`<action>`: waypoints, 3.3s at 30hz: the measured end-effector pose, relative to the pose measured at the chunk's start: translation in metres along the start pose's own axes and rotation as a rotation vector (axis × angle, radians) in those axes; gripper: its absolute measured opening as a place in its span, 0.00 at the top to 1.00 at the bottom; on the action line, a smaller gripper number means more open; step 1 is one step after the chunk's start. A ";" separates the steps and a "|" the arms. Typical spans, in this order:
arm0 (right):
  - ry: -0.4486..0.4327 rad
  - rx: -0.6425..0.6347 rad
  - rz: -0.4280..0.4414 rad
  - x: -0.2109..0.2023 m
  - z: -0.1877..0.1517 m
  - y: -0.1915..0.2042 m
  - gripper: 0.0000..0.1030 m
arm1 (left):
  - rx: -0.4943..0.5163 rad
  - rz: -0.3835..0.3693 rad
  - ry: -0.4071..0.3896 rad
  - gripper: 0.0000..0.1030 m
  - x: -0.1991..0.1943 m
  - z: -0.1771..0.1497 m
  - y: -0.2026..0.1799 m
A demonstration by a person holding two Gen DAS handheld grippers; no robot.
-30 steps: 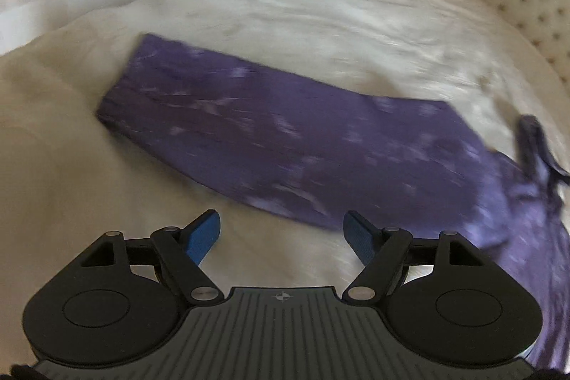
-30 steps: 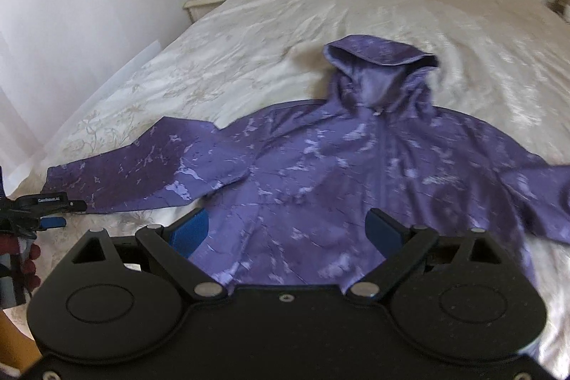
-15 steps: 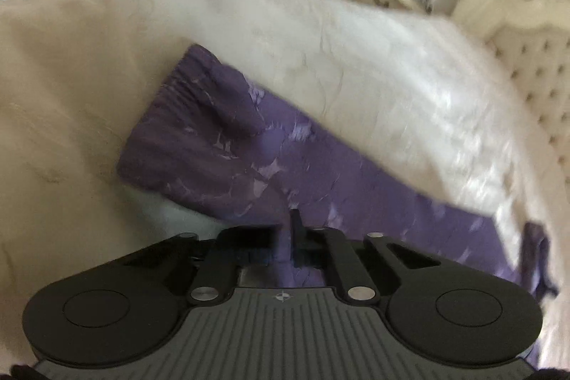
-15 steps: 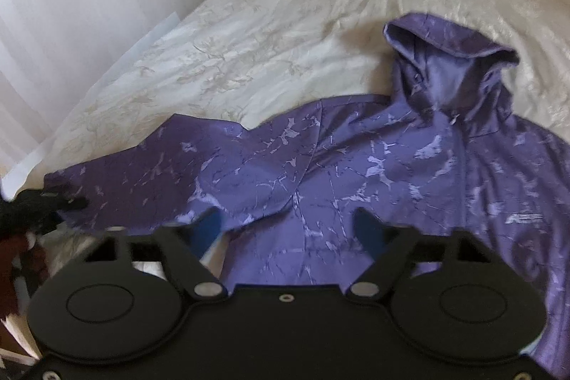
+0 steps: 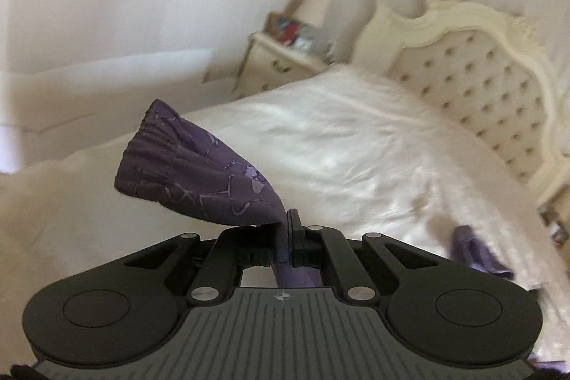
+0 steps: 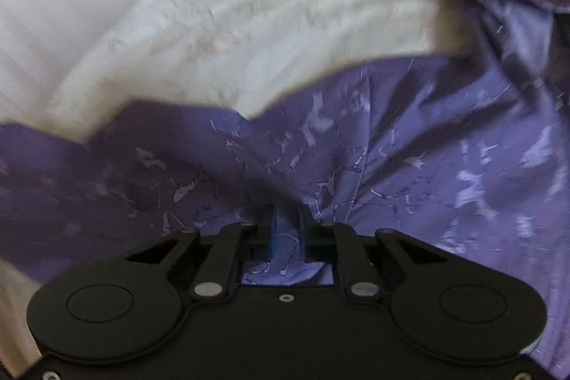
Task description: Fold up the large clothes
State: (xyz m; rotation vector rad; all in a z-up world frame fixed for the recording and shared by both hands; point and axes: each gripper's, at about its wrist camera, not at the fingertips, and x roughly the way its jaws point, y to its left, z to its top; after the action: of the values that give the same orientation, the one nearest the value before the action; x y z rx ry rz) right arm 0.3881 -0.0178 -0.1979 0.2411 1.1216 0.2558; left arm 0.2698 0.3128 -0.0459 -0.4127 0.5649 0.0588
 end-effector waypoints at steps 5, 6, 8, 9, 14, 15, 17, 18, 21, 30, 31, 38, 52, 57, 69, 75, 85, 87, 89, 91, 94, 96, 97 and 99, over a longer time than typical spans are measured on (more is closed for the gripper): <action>0.041 0.035 0.000 0.030 0.010 -0.010 0.99 | 0.052 -0.113 -0.027 0.94 0.006 0.006 -0.038; 0.051 0.037 0.010 0.031 0.013 -0.012 1.00 | 0.066 -0.139 -0.035 0.94 0.004 0.006 -0.047; 0.060 0.035 0.031 0.025 0.017 -0.015 0.98 | 0.092 -0.186 -0.043 0.94 0.005 0.006 -0.063; 0.048 0.037 0.037 0.018 0.017 -0.017 0.91 | 0.105 -0.205 -0.047 0.94 0.005 0.006 -0.070; -0.043 0.109 0.056 -0.027 0.008 -0.039 0.77 | 0.151 -0.332 -0.048 0.94 0.005 0.002 -0.113; -0.053 0.122 0.056 -0.037 0.004 -0.046 0.77 | 0.164 -0.353 -0.046 0.94 0.005 0.000 -0.122; -0.067 0.142 0.047 -0.056 -0.009 -0.060 0.77 | 0.188 -0.398 -0.045 0.94 0.007 -0.008 -0.142; -0.071 0.153 0.043 -0.066 -0.017 -0.068 0.77 | 0.196 -0.421 -0.036 0.94 0.010 -0.013 -0.154; -0.076 0.195 0.027 -0.091 -0.042 -0.094 0.77 | 0.228 -0.456 0.002 0.94 0.024 -0.029 -0.190; -0.054 0.351 -0.052 -0.156 -0.123 -0.192 0.77 | 0.313 -0.498 0.218 0.90 0.096 -0.128 -0.286; -0.051 0.373 -0.062 -0.163 -0.131 -0.203 0.77 | 0.327 -0.491 0.246 0.87 0.103 -0.140 -0.292; -0.042 0.424 -0.103 -0.185 -0.160 -0.251 0.76 | 0.418 -0.504 0.376 0.73 0.116 -0.189 -0.337; -0.121 0.421 -0.031 -0.166 -0.114 -0.268 0.46 | 0.533 -0.319 0.472 0.59 0.089 -0.225 -0.252; -0.084 0.330 -0.011 -0.129 -0.085 -0.250 0.37 | 0.523 -0.155 0.514 0.59 0.115 -0.226 -0.205; -0.170 0.093 -0.004 -0.163 -0.049 -0.213 0.81 | 0.521 -0.086 0.495 0.58 0.120 -0.220 -0.184; -0.173 0.234 -0.232 -0.185 -0.053 -0.271 0.80 | 0.510 -0.076 0.417 0.58 0.112 -0.205 -0.184; -0.137 0.274 -0.217 -0.172 -0.062 -0.279 0.77 | 0.472 0.062 0.275 0.58 0.150 -0.164 -0.193; -0.131 0.266 -0.220 -0.171 -0.061 -0.277 0.76 | 0.482 0.101 0.275 0.58 0.165 -0.160 -0.194; -0.125 0.262 -0.218 -0.172 -0.061 -0.277 0.75 | 0.512 0.153 0.341 0.58 0.182 -0.163 -0.189; -0.119 0.257 -0.211 -0.173 -0.062 -0.276 0.72 | 0.548 0.226 0.441 0.56 0.199 -0.176 -0.179; -0.099 0.244 -0.207 -0.175 -0.065 -0.276 0.70 | 0.504 0.203 0.476 0.56 0.198 -0.186 -0.157; -0.076 0.240 -0.225 -0.174 -0.067 -0.276 0.68 | 0.501 0.184 0.467 0.56 0.192 -0.187 -0.155; -0.064 0.243 -0.243 -0.173 -0.068 -0.277 0.67 | 0.501 0.177 0.465 0.56 0.189 -0.187 -0.155; -0.054 0.256 -0.286 -0.172 -0.068 -0.277 0.67 | 0.496 0.163 0.464 0.56 0.185 -0.188 -0.153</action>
State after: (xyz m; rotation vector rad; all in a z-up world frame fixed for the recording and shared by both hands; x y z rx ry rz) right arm 0.2784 -0.3306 -0.1671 0.3088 1.1200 -0.1486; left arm 0.3562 0.0880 -0.2322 0.1130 1.0396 -0.0235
